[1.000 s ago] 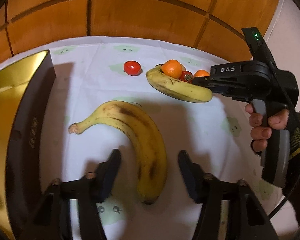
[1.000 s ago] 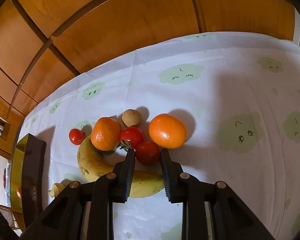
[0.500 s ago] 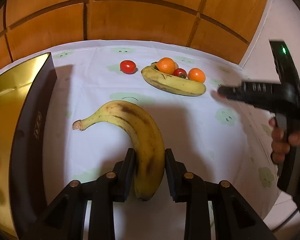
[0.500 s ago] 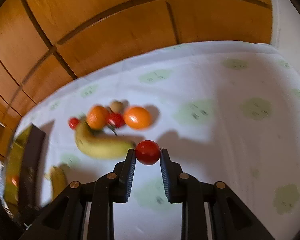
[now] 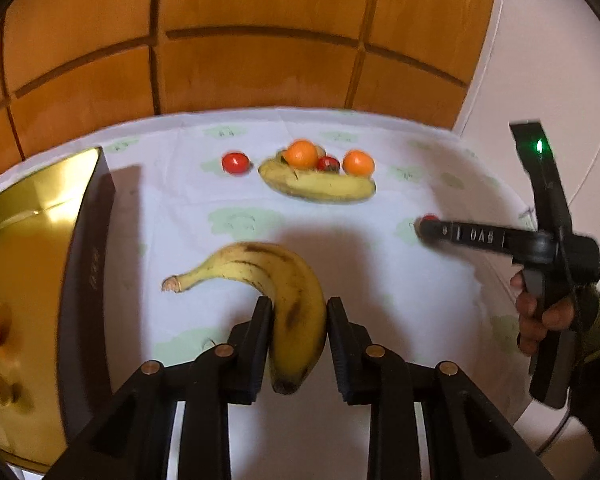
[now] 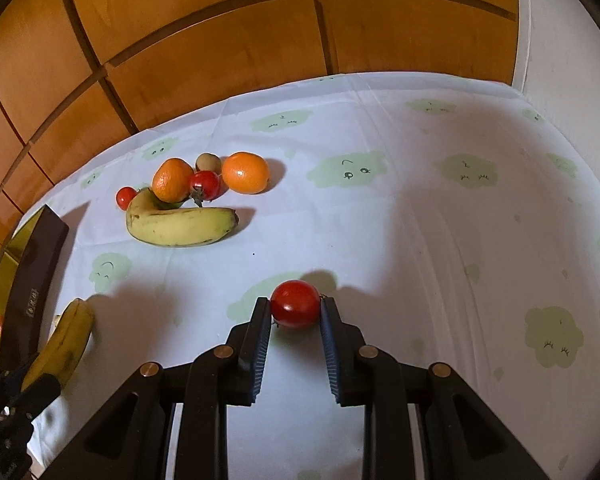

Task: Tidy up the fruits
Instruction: 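Carry the banana over the gold tray with the left tool while the right tool holds the tomato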

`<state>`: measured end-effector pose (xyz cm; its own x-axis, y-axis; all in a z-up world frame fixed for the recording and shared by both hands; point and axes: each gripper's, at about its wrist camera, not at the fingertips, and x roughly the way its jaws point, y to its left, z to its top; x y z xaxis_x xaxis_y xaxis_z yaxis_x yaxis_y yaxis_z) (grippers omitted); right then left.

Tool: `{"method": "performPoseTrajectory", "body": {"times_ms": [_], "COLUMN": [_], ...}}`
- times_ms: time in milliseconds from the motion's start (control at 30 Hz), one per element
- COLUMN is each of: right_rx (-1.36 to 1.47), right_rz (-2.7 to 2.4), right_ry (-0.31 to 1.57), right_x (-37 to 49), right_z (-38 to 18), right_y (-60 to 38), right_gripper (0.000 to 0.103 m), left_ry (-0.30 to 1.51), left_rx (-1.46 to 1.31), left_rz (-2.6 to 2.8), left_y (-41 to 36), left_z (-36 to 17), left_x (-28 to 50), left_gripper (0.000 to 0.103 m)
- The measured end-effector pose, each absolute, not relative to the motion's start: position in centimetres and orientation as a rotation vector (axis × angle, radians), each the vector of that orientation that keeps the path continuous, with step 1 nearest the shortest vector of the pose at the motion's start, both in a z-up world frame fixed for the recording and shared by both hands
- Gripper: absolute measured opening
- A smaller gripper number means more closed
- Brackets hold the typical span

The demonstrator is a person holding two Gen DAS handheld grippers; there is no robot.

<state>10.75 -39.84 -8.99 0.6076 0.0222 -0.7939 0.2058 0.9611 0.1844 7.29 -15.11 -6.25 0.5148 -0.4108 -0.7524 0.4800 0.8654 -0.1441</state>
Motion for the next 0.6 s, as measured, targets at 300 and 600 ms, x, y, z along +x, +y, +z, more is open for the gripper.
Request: {"method": "performPoseTrajectory", "body": {"times_ms": [300,600], "right_rx": [0.284,0.31], "right_rz": [-0.102,-0.083], "right_ry": [0.912,0.903], "right_x": [10.4,10.4], "right_z": [-9.2,-9.3], "right_y": [-39.8,-40.1], "right_gripper": [0.025,0.025], "left_ry": [0.964,1.056], "left_rx": [0.003,0.101], "left_rz": [-0.505,-0.358], "left_y": [-15.0,-18.0], "left_z": [-6.6,-8.0], "left_x": [7.8,10.5], "left_gripper": [0.073,0.05]}}
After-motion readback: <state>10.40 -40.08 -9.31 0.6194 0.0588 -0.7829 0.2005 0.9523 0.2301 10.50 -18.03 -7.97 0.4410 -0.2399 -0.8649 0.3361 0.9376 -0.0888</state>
